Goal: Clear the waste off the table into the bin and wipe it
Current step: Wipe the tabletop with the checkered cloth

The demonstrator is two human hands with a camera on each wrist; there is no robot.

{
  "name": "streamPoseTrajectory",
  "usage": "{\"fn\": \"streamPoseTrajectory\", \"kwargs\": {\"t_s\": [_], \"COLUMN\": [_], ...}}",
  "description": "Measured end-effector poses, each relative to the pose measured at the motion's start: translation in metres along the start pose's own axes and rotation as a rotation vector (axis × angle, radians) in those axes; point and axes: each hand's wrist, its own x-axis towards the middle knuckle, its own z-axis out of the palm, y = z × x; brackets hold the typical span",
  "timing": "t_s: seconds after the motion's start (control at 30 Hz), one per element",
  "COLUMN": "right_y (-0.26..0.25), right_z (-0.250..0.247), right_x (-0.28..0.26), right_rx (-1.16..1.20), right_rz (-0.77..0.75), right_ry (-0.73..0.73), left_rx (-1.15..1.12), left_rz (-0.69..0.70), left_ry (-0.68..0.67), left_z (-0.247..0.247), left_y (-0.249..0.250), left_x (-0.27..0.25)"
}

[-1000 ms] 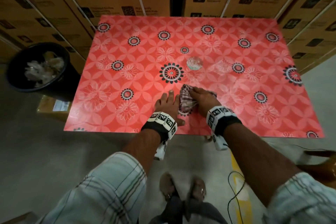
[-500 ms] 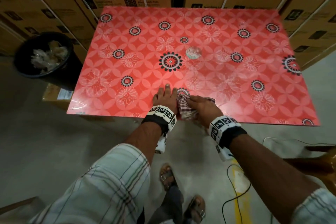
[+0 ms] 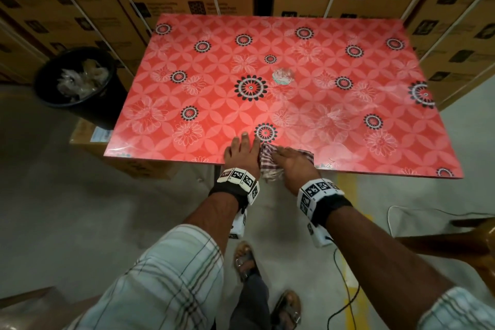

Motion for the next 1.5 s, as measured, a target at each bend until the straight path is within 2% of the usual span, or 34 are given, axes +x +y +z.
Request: {"fn": "streamPoseTrajectory", "kwargs": {"t_s": [0.17, 0.37, 0.53, 0.63, 0.77, 0.93, 1.03, 1.13, 1.27, 1.5], "right_y": [0.013, 0.050, 0.030, 0.039, 0.050, 0.053, 0.055, 0.048, 0.047, 0.067], "right_z": [-0.001, -0.019, -0.010, -0.011, -0.011, -0.034, -0.042, -0.033, -0.015, -0.033], "right_x": [-0.019, -0.046, -0.041, -0.047, -0.057, -0.029, -0.011, -0.024, -0.042, 0.017], "right_rx": [0.030, 0.089, 0.023, 0.052, 0.067, 0.047, 0.052, 0.022, -0.106, 0.028], "right_rz": [-0.051, 0.167, 0.040, 0.083, 0.102, 0.134, 0.158, 0.222, 0.114, 0.160], "right_ry": [0.001, -0.006, 0.017, 0.001, -0.023, -0.024, -0.082, -0.052, 0.009, 0.043], "left_rx": [-0.006, 0.031, 0.021, 0.014, 0.032, 0.060, 0.061, 0.061, 0.012, -0.089], "left_rz": [-0.021, 0.040, 0.064, 0.093, 0.090, 0.087, 0.083, 0.077, 0.055, 0.047], "left_ry": [0.013, -0.025, -0.069, -0.026, -0.055, -0.069, -0.055, -0.048, -0.110, -0.064], "left_z": [-0.003, -0.011, -0.007, -0.004, -0.001, -0.005, -0.003, -0.005, -0.014, -0.039], "left_y": [0.005, 0.037, 0.054, 0.044, 0.047, 0.049, 0.048, 0.051, 0.051, 0.064], "left_x": [0.000, -0.007, -0.013, -0.011, -0.010, -0.008, -0.008, -0.011, -0.008, 0.012]}}
